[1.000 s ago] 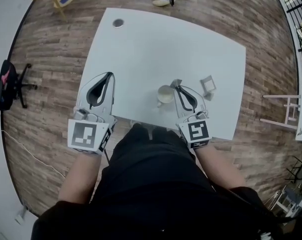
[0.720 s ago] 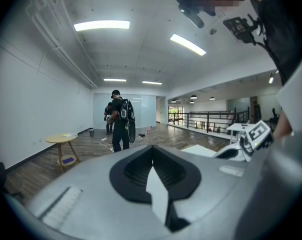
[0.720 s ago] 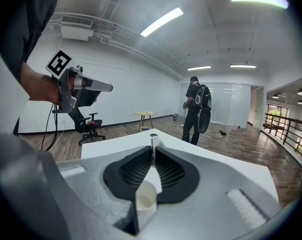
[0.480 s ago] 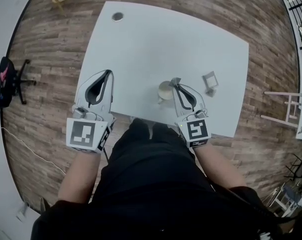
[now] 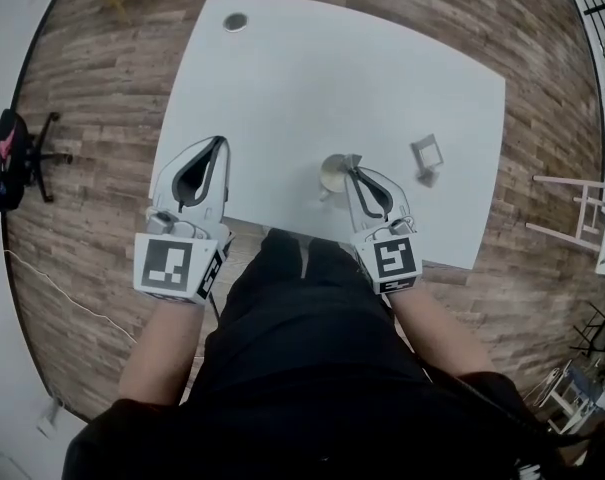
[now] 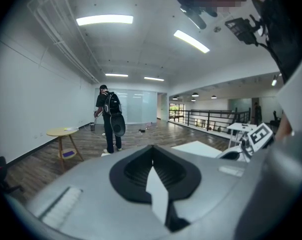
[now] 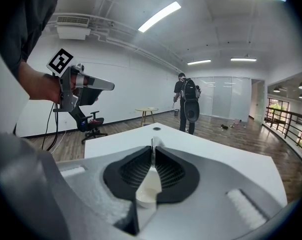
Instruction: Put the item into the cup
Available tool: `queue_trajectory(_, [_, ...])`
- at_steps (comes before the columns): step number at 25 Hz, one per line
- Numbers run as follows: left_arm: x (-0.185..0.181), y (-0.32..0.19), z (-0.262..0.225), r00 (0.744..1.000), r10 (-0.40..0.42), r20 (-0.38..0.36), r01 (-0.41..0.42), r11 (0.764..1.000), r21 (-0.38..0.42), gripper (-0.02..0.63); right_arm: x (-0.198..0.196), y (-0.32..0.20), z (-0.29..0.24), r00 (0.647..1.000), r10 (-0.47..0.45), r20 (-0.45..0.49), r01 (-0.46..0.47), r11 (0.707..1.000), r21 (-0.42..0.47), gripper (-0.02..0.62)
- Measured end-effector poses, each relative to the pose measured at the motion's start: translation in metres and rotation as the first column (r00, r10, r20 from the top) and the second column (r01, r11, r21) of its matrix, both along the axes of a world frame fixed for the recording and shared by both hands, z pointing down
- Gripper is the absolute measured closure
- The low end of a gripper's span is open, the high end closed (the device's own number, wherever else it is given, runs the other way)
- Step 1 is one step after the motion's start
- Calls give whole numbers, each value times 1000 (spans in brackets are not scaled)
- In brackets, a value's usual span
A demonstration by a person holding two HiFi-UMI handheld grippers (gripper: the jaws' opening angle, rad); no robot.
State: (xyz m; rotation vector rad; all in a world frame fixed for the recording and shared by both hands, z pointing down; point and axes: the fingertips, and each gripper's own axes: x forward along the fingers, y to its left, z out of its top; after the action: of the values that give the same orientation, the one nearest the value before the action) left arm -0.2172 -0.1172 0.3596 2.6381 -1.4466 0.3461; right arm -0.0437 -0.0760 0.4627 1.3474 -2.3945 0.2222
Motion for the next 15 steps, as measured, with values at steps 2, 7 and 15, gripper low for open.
queue_trajectory(2, [2, 0, 1, 1000, 7, 4, -7, 1000, -5, 611, 0, 0, 2, 1000, 1, 0, -1, 1000, -5, 565])
queue_trajectory(7, [3, -1, 5, 1000, 7, -1, -7, 1000, -24, 611, 0, 4, 6, 1000, 0, 2, 0, 1000, -17, 565])
queue_trajectory(15, [7, 0, 11, 1000, 6, -11, -6, 999, -42, 611, 2, 6, 15, 1000, 3, -5, -3, 999, -34, 565])
